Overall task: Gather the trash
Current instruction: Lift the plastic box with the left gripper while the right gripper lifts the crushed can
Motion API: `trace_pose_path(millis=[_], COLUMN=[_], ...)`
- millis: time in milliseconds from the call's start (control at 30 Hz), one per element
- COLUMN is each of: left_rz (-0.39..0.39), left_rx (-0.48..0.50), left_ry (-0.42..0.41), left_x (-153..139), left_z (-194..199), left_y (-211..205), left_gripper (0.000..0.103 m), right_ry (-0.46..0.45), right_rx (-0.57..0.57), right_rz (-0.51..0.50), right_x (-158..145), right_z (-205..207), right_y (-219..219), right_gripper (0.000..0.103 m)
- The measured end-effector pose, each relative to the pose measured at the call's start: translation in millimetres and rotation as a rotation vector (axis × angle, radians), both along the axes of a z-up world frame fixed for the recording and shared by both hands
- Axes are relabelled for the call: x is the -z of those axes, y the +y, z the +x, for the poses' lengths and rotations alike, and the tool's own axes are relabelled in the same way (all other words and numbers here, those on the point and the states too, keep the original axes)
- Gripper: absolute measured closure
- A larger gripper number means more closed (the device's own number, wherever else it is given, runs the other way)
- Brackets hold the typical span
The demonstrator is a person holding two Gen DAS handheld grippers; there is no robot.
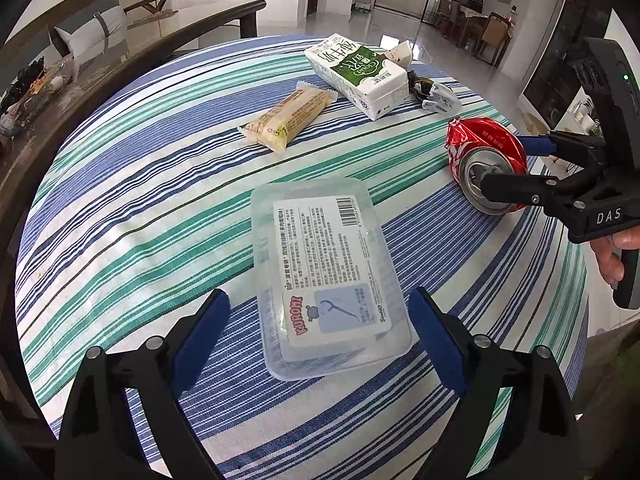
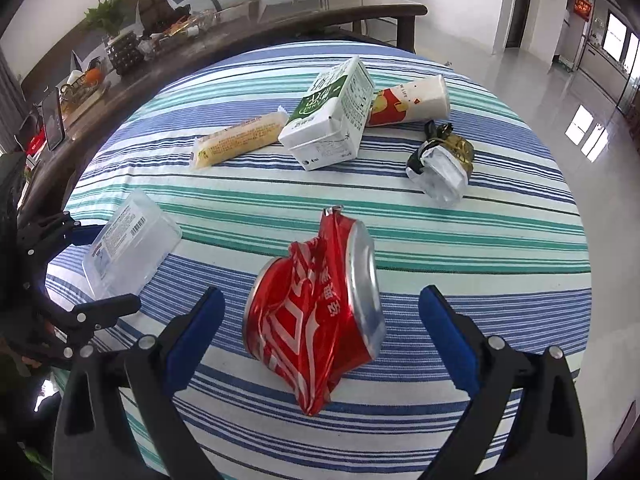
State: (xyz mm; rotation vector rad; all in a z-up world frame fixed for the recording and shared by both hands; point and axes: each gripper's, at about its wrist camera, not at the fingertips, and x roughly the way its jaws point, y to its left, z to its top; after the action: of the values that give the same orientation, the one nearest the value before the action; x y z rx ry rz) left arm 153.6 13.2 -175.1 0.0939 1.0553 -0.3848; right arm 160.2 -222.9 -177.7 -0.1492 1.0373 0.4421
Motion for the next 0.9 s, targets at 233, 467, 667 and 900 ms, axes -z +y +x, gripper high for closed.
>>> trace_pose_path(millis=[233, 467, 667, 900], left_rz=[0.05, -0.009, -0.058, -0.011], left_rx=[-0.006, 0.019, 0.09, 0.146], left_ry=[-0.023, -0.054, -0.065, -0.018], left_x=[-4, -16, -26, -7], left_z=[2, -8, -18, -14], left_y=[-11, -24, -67, -109], left_gripper=[0.038, 0.04, 0.04, 0.039], right_ry=[-0.012, -0.063, -0.089, -0.083], right_rx=[0.036, 0.104, 0.173, 0.229], right_rz=[0.018, 0.065, 0.105, 0.105], right_x=[-4, -20, -30, -25], right_z=[-16, -41, -61, -80], right_y=[-8, -37, -79, -120], right_gripper=[0.042, 0.042, 0.042, 0.042])
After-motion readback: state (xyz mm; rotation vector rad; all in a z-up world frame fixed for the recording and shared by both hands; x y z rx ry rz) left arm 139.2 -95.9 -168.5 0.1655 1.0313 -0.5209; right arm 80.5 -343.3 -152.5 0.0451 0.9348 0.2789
